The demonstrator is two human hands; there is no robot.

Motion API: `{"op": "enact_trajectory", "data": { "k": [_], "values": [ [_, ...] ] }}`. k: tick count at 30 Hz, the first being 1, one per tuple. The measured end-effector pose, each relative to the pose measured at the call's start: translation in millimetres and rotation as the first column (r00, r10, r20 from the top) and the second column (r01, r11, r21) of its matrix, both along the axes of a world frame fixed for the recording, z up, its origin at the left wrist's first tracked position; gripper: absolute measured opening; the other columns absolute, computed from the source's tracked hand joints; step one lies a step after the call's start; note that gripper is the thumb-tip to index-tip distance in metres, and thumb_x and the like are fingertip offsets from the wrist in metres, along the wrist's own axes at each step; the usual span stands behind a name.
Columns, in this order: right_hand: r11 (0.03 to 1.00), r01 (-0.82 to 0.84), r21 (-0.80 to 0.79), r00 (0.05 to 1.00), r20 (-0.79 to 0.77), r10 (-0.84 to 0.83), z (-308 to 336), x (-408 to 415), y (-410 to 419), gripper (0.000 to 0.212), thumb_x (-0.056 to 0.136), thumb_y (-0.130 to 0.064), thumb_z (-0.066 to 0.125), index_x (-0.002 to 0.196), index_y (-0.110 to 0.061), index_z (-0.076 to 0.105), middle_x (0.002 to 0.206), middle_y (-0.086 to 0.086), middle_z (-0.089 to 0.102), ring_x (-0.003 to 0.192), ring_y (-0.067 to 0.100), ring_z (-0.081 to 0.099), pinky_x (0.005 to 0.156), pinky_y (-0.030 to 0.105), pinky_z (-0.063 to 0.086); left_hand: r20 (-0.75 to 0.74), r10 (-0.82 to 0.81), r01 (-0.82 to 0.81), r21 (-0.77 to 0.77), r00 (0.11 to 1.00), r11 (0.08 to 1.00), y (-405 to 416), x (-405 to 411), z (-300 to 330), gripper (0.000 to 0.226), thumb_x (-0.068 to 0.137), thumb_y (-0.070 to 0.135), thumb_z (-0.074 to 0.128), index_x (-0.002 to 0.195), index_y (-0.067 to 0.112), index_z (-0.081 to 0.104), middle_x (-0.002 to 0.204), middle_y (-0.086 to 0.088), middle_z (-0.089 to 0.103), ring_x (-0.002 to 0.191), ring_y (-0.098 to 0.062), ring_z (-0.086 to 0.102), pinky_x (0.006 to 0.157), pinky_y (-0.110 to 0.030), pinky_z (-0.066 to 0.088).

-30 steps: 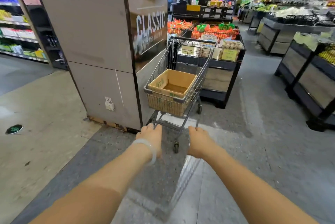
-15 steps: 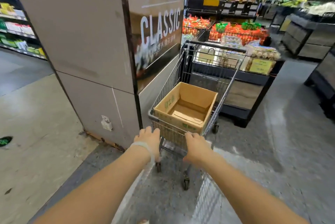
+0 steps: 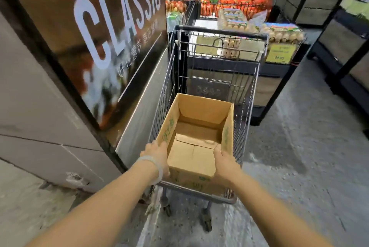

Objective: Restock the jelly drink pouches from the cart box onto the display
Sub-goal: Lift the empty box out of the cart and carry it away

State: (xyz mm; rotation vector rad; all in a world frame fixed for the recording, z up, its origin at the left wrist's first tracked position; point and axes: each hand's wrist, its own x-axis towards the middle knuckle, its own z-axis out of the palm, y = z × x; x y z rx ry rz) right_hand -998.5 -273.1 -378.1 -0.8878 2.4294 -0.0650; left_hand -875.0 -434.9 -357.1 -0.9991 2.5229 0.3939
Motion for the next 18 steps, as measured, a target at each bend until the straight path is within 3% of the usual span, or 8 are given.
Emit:
{"op": "enact_trajectory", "data": {
  "k": [7,11,15,18],
  "values": [
    [0.971,0.235,-0.056,0.972,0.037,-0.233,-61.6,-101.3,-53.9,0.080,0.081,-0.031,0.070,0.142,-0.010,0.024,0.142,0.013,0.038,0.126,0.031,0.044,0.101,0.040,0.043,0.026,0.091,-0.092,0.065,0.996,0.994,-76.5,-77.5,-65.0,0.087,0.073,0.042,0.074,0.142,0.019,0.026,0.147,-0.008,0.023,0.134,-0.029,0.028,0.106,-0.044,0.039],
    [0.912,0.399,-0.096,0.917,0.053,-0.396,-105.5,-161.4,-73.0,0.094,0.073,-0.044,0.074,0.144,-0.013,0.020,0.146,0.015,0.032,0.130,0.034,0.038,0.106,0.045,0.039,-0.008,0.197,-0.194,0.124,0.980,0.973,-117.0,-131.2,-104.4,0.096,0.068,0.048,0.076,0.143,0.019,0.024,0.145,-0.008,0.028,0.134,-0.029,0.029,0.107,-0.046,0.039],
    [0.818,0.531,-0.219,0.847,0.113,-0.519,-142.4,-202.5,-82.5,0.098,0.072,-0.045,0.075,0.145,-0.012,0.018,0.141,0.018,0.032,0.130,0.035,0.032,0.105,0.048,0.037,-0.040,0.291,-0.279,0.196,0.956,0.940,-141.1,-172.5,-144.2,0.101,0.069,0.048,0.077,0.145,0.017,0.019,0.141,-0.009,0.031,0.132,-0.030,0.032,0.108,-0.045,0.038],
    [0.761,0.588,-0.275,0.809,0.195,-0.555,-161.1,-213.2,-78.1,0.089,0.077,-0.035,0.074,0.143,-0.011,0.020,0.138,0.015,0.038,0.125,0.033,0.039,0.097,0.044,0.042,-0.059,0.404,-0.372,0.288,0.913,0.883,-151.6,-183.2,-168.0,0.109,0.068,0.041,0.080,0.148,0.025,0.009,0.141,-0.009,0.031,0.129,-0.031,0.038,0.105,-0.048,0.041]
  ]
}}
